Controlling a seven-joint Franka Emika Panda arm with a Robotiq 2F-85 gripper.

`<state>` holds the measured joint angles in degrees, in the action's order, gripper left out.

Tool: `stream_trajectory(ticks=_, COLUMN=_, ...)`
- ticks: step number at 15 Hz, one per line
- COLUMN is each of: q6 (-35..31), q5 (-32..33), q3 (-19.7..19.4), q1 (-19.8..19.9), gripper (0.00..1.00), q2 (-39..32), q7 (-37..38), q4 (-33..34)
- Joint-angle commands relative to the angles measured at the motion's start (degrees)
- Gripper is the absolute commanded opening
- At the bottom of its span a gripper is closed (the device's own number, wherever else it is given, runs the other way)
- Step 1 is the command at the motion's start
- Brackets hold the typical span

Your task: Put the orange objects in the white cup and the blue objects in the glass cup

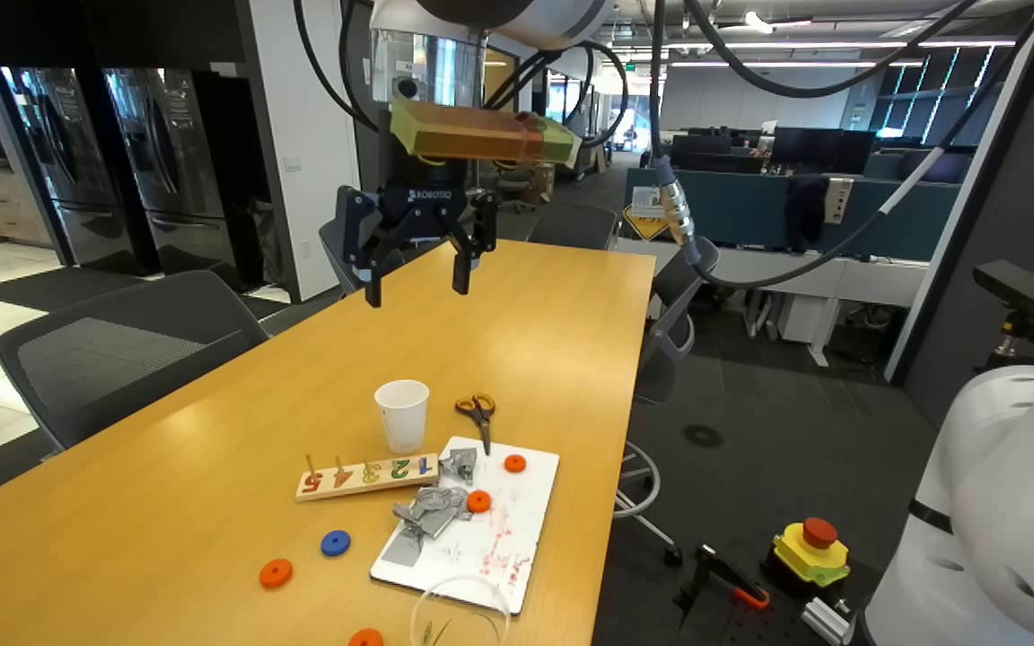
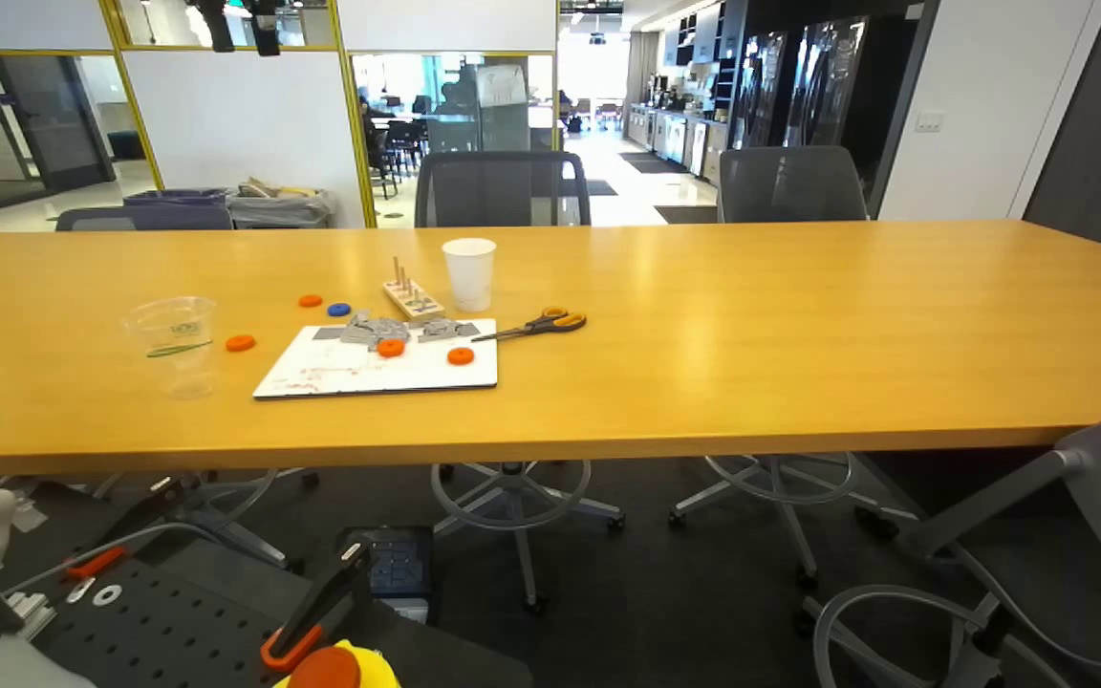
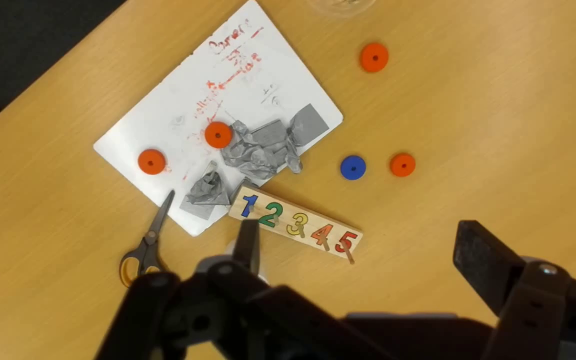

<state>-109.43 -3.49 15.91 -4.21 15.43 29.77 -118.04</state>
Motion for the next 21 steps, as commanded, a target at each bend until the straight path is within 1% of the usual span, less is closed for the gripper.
stream_trajectory(ticks=1, q6=-2.89, q5=5.32, q3=-1.25, q1=0.18, gripper=1.0, q2=-1.01, q7=-0.74, q4=-2.09)
stream_trajectory(ticks=3, q6=-5.68, q5=8.06, q3=-2.5, q1=0.66, gripper=1.0, q2=-2.34, q7=-1.97, q4=-4.05)
stream_trajectory(ticks=7, q6=-12.58, q5=10.61, q3=-6.48, q1=1.89, gripper=1.0, q2=-8.45, q7=-6.64, q4=-6.44)
stream_trajectory(ticks=9, q6=-15.45, q5=11.19, q3=-9.05, q1=2.61, gripper=1.0, q2=-11.82, q7=-11.41, q4=-6.91)
stream_trajectory(ticks=13, q6=-21.21, q5=8.76, q3=-13.41, q1=4.0, gripper=1.0, q2=-18.2, q7=-24.58, q4=-7.03)
stream_trajectory(ticks=16, q6=-23.56, q5=7.11, q3=-15.03, q1=5.11, gripper=1.0, q2=-22.16, q7=-32.71, q4=-6.75)
stream_trajectory(ticks=18, q6=-24.68, q5=6.91, q3=-15.53, q1=5.76, gripper=1.0, q2=-24.39, q7=-36.28, q4=-6.71)
stream_trajectory(ticks=21, q6=-25.81, q5=7.1, q3=-15.57, q1=6.35, gripper=1.0, q2=-27.41, q7=-39.59, q4=-6.73)
